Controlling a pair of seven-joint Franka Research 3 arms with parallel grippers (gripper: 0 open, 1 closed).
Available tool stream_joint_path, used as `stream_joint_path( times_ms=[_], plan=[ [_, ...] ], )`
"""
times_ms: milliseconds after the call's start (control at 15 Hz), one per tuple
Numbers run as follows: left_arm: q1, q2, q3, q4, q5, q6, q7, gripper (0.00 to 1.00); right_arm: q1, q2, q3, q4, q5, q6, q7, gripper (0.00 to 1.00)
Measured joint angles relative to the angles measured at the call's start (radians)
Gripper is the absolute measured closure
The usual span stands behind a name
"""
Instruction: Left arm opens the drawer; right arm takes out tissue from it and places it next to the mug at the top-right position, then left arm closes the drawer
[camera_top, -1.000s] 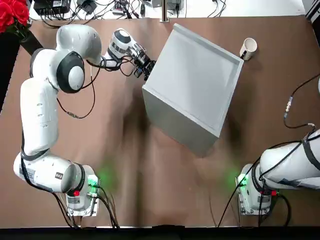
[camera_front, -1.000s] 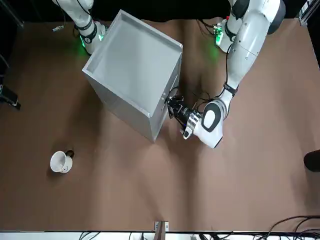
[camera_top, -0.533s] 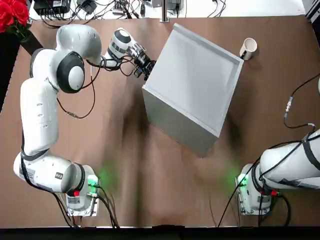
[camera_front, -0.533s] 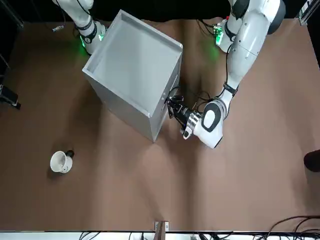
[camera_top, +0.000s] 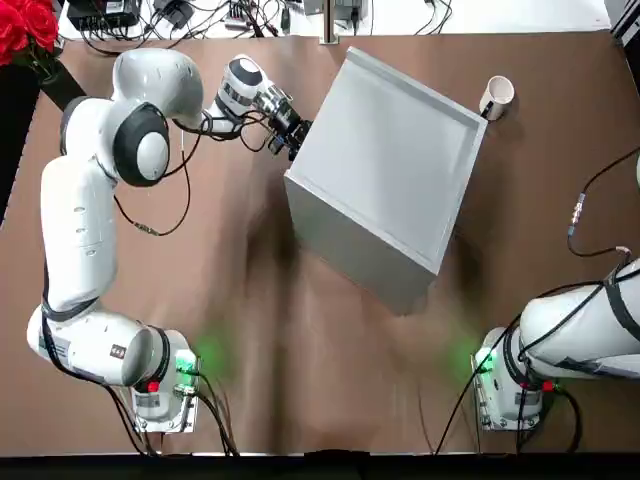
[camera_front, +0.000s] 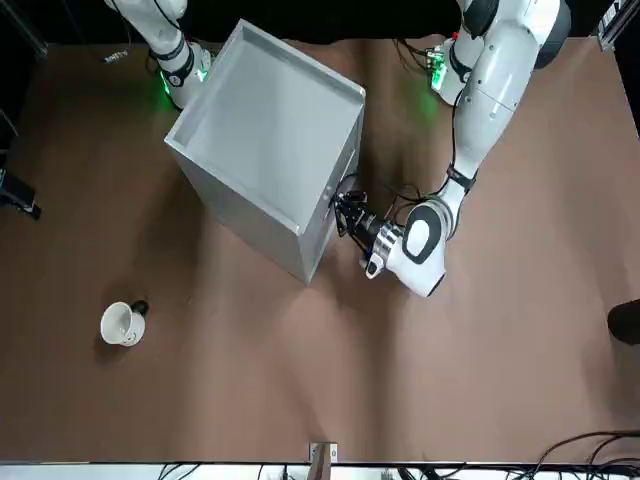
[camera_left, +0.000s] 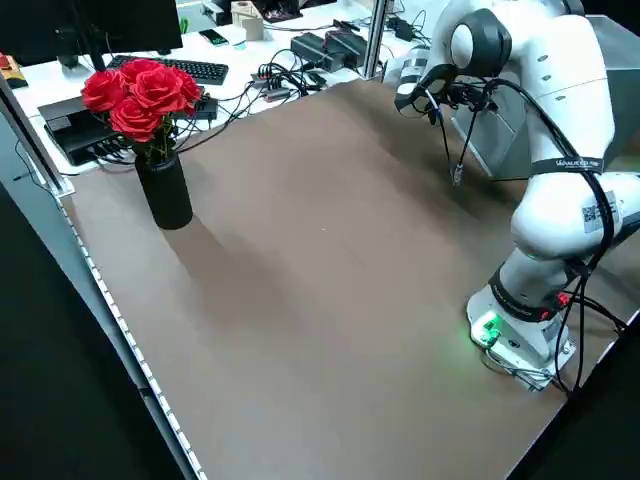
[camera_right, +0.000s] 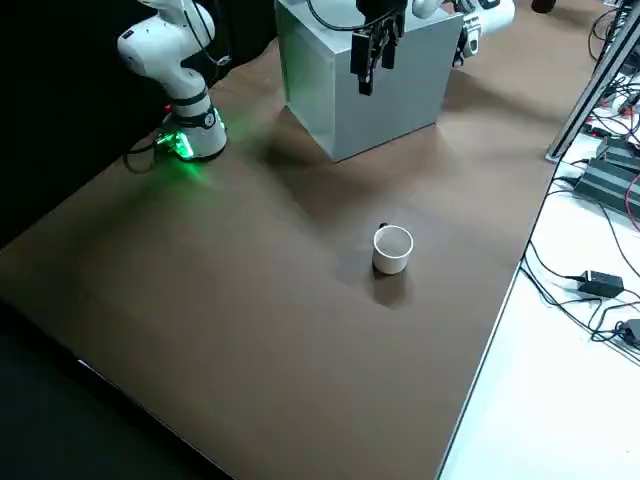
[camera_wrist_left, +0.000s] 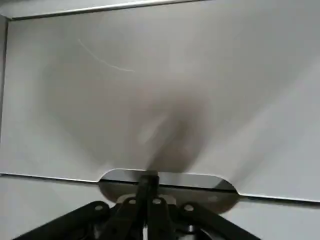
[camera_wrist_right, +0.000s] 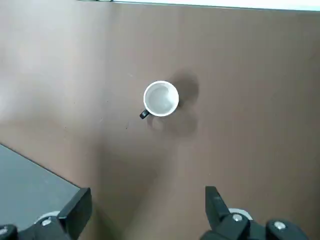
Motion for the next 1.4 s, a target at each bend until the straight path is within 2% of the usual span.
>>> stream_joint_path(
  times_ms=[1400],
  plan=[
    [0.019, 0.037, 0.002, 0.029, 0.012, -0.093, 0.002, 0.99, 0.000, 0.000, 0.000, 0.009, 0.000, 0.000, 0.000, 0.00]
  ],
)
